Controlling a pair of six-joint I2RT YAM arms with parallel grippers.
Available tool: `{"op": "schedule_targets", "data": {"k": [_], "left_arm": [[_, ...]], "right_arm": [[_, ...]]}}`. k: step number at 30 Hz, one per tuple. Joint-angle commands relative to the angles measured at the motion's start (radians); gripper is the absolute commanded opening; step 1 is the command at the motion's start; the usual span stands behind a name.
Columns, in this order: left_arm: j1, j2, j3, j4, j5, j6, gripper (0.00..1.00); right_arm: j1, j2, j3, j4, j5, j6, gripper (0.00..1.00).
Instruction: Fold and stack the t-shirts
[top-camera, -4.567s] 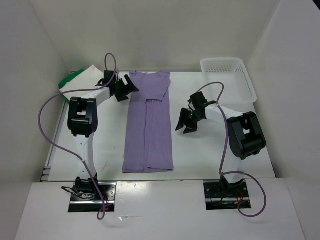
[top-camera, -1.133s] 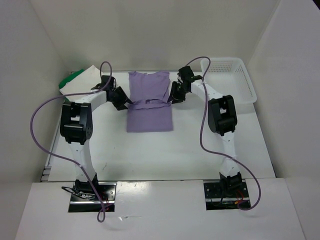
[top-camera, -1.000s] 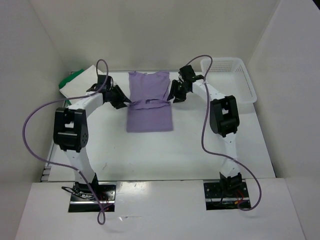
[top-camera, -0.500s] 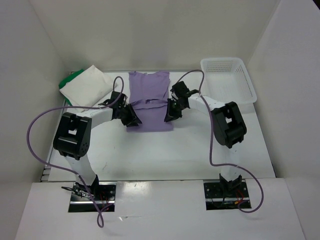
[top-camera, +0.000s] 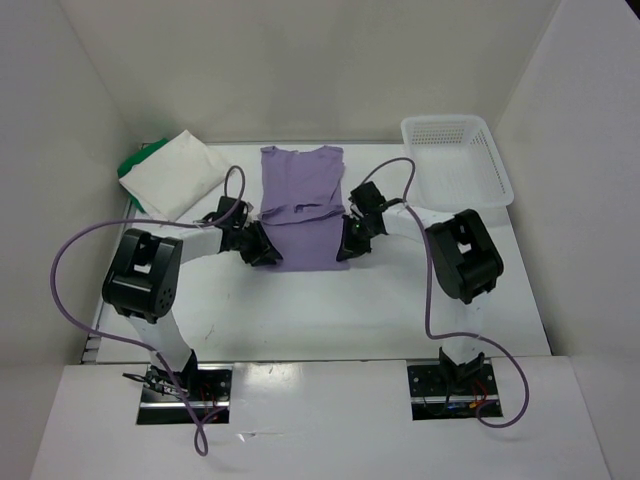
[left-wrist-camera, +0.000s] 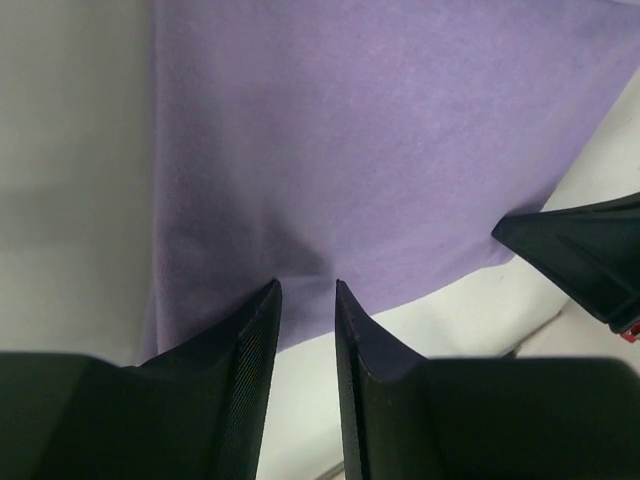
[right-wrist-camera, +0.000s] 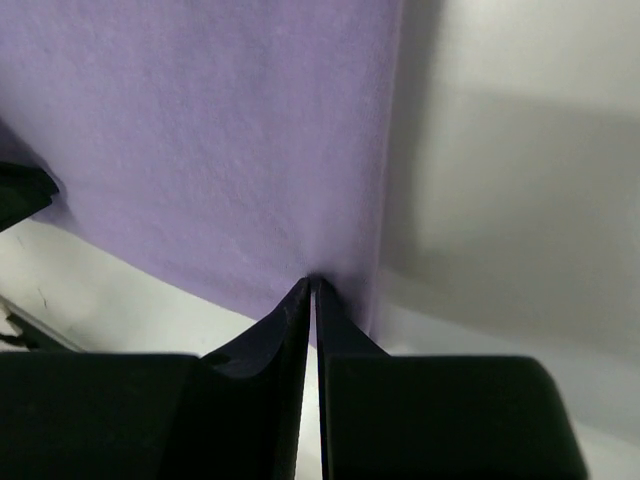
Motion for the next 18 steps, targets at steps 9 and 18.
{"op": "schedule_targets", "data": {"k": [9, 18], "left_arm": [[-0.013, -0.206, -0.107, -0.313, -0.028, 0.141, 0.39], [-0.013, -0.243, 0.058, -0.33, 0.003, 0.167, 0.34]], "right_arm": [[0.017, -0.206, -0.253, -0.128, 0.001, 0.029, 0.12], [0.061, -0.167, 0.092, -0.171, -0.099, -0.003, 0.12]]}}
